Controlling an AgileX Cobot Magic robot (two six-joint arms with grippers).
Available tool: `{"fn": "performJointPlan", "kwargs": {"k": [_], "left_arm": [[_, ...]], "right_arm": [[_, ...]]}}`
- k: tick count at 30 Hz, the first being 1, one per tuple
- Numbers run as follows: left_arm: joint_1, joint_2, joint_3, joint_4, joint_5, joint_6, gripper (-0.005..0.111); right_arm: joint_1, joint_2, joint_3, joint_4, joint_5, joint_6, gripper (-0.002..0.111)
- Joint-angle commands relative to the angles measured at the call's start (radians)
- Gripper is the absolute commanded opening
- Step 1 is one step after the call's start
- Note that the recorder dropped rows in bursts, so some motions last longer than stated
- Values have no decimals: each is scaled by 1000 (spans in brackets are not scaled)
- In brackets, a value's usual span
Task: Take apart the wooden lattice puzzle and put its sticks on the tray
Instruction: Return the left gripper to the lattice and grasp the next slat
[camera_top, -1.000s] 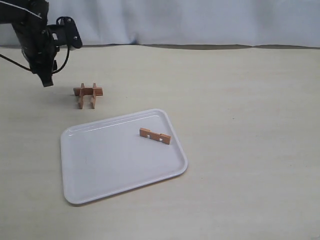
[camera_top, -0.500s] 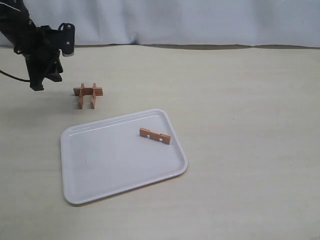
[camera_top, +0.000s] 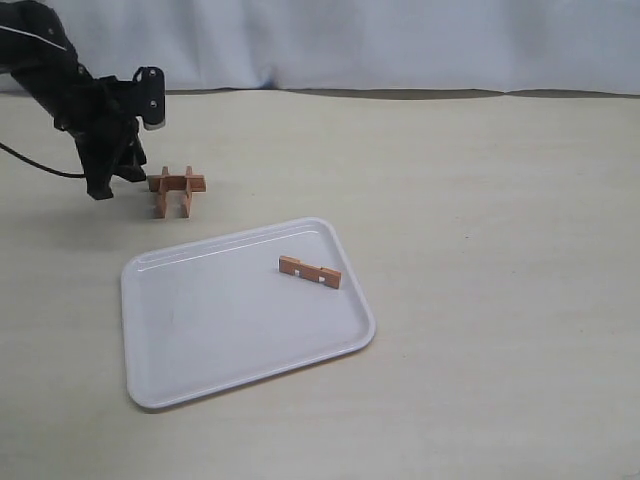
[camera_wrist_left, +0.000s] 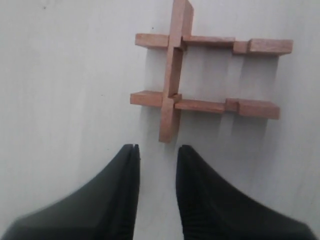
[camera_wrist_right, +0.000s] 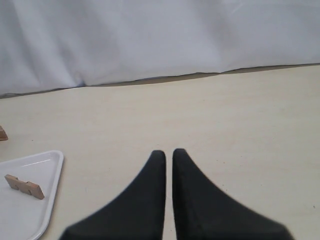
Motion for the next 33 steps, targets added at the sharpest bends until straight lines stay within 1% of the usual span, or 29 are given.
{"fn": "performJointPlan", "kwargs": {"k": [1,8,17,20,27,33], "left_arm": [[-2,10,-1,-12,-5,3,27],[-2,31,-1,-14,17,13,27],[-2,66,-1,-14,-4,17,27],[-2,68,-1,-54,-11,17,27],[-2,68,-1,-200,-62,20,27],[-2,68,-1,-190,-50,20,27]], "right_arm": [[-1,-4,3,-1,-8,0,5],[-1,-4,3,-1,-8,0,5],[-1,-4,3,-1,-8,0,5],[-1,-4,3,-1,-8,0,5],[-1,-4,3,-1,-8,0,5],[-1,-4,3,-1,-8,0,5]]}}
